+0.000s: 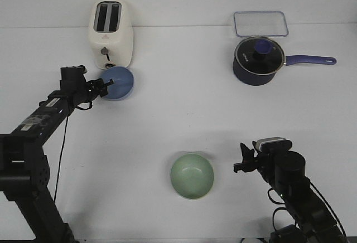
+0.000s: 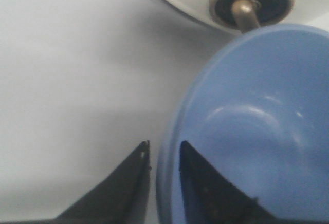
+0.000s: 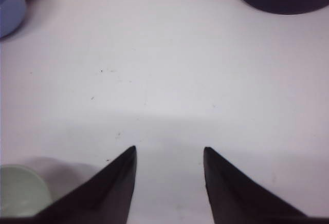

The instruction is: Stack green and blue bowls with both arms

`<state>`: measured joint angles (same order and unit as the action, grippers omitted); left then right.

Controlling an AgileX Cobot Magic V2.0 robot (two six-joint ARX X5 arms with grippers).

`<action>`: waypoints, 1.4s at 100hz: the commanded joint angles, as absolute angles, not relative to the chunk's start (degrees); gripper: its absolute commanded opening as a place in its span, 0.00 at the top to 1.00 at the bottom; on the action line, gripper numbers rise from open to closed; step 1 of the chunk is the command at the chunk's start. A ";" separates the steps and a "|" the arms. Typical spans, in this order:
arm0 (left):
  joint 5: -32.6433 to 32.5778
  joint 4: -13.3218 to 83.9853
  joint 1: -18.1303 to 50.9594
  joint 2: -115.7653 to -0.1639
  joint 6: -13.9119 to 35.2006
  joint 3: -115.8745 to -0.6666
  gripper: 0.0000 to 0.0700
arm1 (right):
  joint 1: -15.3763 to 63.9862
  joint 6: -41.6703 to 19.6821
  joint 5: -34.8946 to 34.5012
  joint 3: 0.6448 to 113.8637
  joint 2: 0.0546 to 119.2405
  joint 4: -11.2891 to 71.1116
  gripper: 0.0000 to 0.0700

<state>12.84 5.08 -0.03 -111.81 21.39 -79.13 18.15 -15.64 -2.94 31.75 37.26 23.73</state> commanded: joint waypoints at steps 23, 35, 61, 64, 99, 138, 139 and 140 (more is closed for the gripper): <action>18.72 9.91 0.27 -103.44 18.28 -80.31 0.98 | 15.25 -15.11 1.37 32.08 37.43 25.80 0.62; 20.82 15.90 2.09 -96.60 15.70 -79.92 0.98 | 13.78 -15.16 1.32 31.53 37.06 25.78 0.62; 25.61 17.56 14.11 -80.25 14.44 -67.68 0.98 | 13.47 -15.16 -0.27 30.70 37.10 26.33 0.62; 25.61 16.95 16.25 -78.59 15.00 -65.45 0.98 | 13.47 -15.18 -0.78 30.70 37.10 26.22 0.62; 22.68 9.45 39.72 -75.18 19.14 -54.26 0.98 | 13.47 -15.16 -1.69 30.70 37.10 26.20 0.62; 21.82 3.73 44.53 -80.97 20.21 -54.28 0.44 | 13.47 -15.16 -1.69 30.70 37.10 26.17 0.62; 21.82 3.77 44.53 -80.86 20.21 -54.28 0.45 | 13.47 -15.16 -1.69 30.70 37.10 26.17 0.62; 21.82 3.81 44.53 -80.75 20.21 -54.28 0.45 | 13.47 -15.16 -1.69 30.70 37.10 26.17 0.62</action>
